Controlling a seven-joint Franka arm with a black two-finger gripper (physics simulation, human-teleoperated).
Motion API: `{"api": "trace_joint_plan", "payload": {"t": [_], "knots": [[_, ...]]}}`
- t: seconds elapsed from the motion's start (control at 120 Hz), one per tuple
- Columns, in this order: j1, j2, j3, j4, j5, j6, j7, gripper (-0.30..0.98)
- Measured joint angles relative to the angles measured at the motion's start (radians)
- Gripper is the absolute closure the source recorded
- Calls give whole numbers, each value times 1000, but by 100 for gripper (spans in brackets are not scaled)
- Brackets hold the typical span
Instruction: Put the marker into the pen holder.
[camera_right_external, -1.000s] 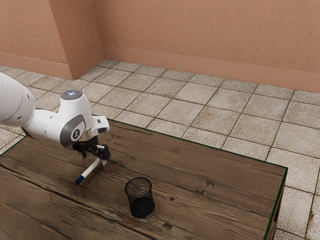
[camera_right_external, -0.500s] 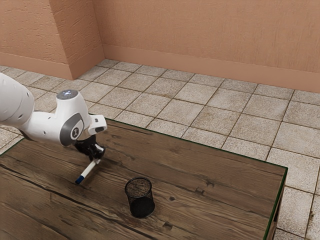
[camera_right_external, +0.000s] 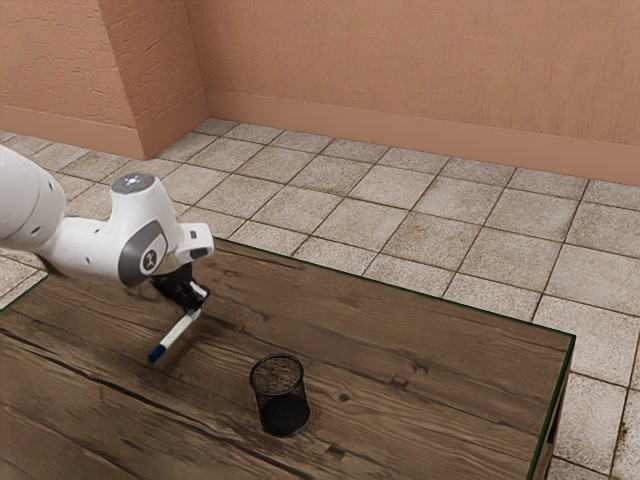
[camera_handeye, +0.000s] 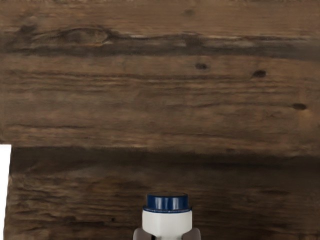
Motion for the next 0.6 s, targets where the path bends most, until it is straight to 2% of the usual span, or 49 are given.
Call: {"api": "trace_joint_plan", "payload": {"t": [0.3,0.392,0.458,0.6], "knots": [[-67,-197,-14,-25,82,0,-2,79],[-86,-307,-67,-56,151,-5,-18,79],[-76,-361,-139,-72,183,-8,-33,79],[-179,-477,-212,-134,214,-13,-78,79]]}}
